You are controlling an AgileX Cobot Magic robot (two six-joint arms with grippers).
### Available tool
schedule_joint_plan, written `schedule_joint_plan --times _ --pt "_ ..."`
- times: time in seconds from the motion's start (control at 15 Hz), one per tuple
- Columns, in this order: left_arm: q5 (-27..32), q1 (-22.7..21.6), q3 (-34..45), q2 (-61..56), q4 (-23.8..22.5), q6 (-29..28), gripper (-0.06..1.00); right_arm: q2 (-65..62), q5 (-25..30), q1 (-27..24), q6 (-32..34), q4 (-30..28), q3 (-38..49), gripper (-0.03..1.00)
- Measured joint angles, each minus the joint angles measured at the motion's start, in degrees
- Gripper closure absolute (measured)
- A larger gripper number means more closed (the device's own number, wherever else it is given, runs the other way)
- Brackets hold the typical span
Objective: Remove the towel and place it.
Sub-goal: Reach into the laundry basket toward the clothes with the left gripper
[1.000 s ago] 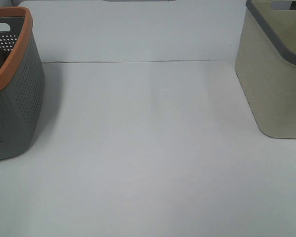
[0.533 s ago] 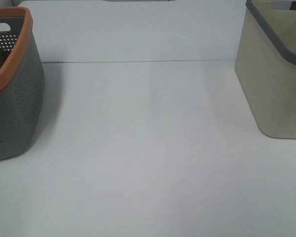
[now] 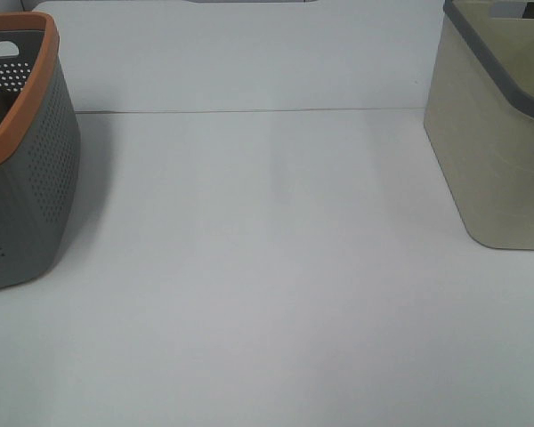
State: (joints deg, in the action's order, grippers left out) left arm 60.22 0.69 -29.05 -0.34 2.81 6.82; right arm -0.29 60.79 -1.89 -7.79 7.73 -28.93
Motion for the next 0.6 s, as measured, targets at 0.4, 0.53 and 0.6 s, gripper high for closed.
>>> schedule_joint_plan --times 0.4,0.53,0.6 --pt "0.0 0.0 0.0 0.0 0.0 -0.1 -0.05 0.0 0.0 0.0 0.0 0.0 0.0 0.01" --pt "0.0 0.0 0.0 0.0 0.0 -0.1 -0.05 0.0 0.0 0.0 0.0 0.0 0.0 0.01" --pt "0.0 0.0 0.0 0.0 0.0 -0.1 -0.05 0.0 0.0 0.0 0.0 0.0 0.0 0.01"
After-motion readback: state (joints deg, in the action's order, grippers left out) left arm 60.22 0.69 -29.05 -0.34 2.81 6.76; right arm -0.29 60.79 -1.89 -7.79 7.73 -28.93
